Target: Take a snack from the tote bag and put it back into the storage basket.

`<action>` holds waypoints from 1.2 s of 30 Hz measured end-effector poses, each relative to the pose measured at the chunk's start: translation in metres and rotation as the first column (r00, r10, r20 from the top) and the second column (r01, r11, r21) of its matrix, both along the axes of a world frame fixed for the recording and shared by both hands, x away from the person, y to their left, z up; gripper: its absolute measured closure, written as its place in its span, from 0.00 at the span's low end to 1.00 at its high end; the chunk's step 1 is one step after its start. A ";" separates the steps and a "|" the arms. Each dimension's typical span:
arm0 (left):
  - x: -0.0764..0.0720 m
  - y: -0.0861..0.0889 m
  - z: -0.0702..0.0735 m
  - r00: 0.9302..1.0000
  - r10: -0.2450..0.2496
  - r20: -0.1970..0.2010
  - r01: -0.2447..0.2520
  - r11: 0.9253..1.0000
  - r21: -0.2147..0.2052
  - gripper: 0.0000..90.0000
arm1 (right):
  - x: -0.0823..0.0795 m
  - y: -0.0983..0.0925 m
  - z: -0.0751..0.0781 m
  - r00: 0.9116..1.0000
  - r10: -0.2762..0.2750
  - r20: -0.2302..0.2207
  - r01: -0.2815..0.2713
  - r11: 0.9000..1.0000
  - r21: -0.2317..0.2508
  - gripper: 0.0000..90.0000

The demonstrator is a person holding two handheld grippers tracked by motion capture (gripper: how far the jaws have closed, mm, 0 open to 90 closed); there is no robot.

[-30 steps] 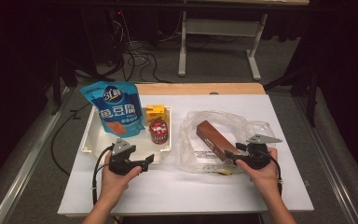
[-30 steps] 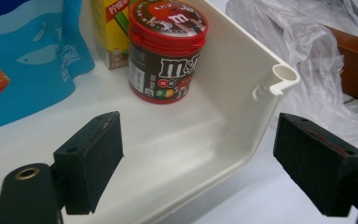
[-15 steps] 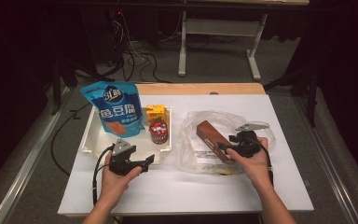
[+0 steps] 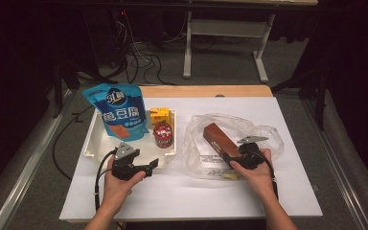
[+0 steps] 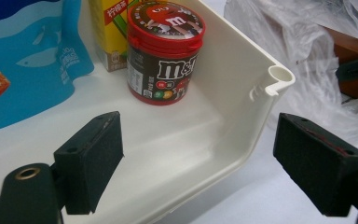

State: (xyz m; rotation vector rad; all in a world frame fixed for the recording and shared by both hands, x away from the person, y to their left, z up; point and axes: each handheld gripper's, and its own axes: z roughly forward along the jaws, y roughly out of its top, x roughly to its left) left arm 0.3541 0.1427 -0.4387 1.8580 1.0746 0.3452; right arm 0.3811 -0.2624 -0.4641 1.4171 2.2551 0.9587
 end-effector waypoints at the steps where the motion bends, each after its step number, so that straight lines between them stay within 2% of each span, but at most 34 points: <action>1: 0.000 0.000 0.000 1.000 -0.001 0.000 0.001 1.000 0.000 0.18 | 0.000 0.000 0.002 1.000 0.002 0.001 -0.002 1.000 0.005 0.47; 3: 0.000 -0.001 0.000 1.000 -0.002 0.004 0.002 1.000 0.000 0.18 | -0.001 -0.002 0.006 1.000 0.006 0.005 -0.006 1.000 0.015 0.48; 5: 0.000 -0.001 0.000 1.000 -0.004 0.002 0.004 1.000 0.001 0.18 | -0.003 -0.004 0.011 0.999 0.016 0.028 -0.017 0.999 0.028 0.48; 9: 0.000 -0.001 0.000 1.000 -0.005 0.003 0.005 1.000 0.001 0.18 | -0.007 -0.007 0.026 0.998 0.031 0.053 -0.034 0.998 0.053 0.48; 15: -0.003 -0.001 0.005 0.999 -0.005 0.039 0.006 1.000 -0.021 0.18 | -0.017 -0.004 0.051 0.993 0.075 0.090 -0.081 0.995 0.064 0.48; 24: -0.009 -0.005 0.011 0.994 -0.072 0.085 0.077 0.995 -0.057 0.18 | -0.037 0.003 0.068 0.983 0.140 0.116 -0.149 0.987 0.068 0.48; 26: -0.010 -0.008 0.013 0.992 -0.071 0.103 0.077 0.995 -0.058 0.17 | -0.042 0.005 0.072 0.980 0.156 0.119 -0.165 0.984 0.070 0.48; 28: -0.010 -0.010 0.017 0.991 -0.076 0.109 0.085 0.993 -0.079 0.16 | -0.047 0.006 0.074 0.976 0.177 0.126 -0.186 0.980 0.063 0.48; 33: -0.013 -0.024 0.024 0.980 -0.147 0.130 0.159 0.984 -0.082 0.07 | -0.058 0.004 0.074 0.969 0.210 0.126 -0.220 0.973 0.065 0.48; 36: -0.013 -0.033 0.028 0.967 -0.209 0.142 0.221 0.973 -0.072 0.03 | -0.064 0.002 0.073 0.965 0.233 0.122 -0.240 0.969 0.055 0.48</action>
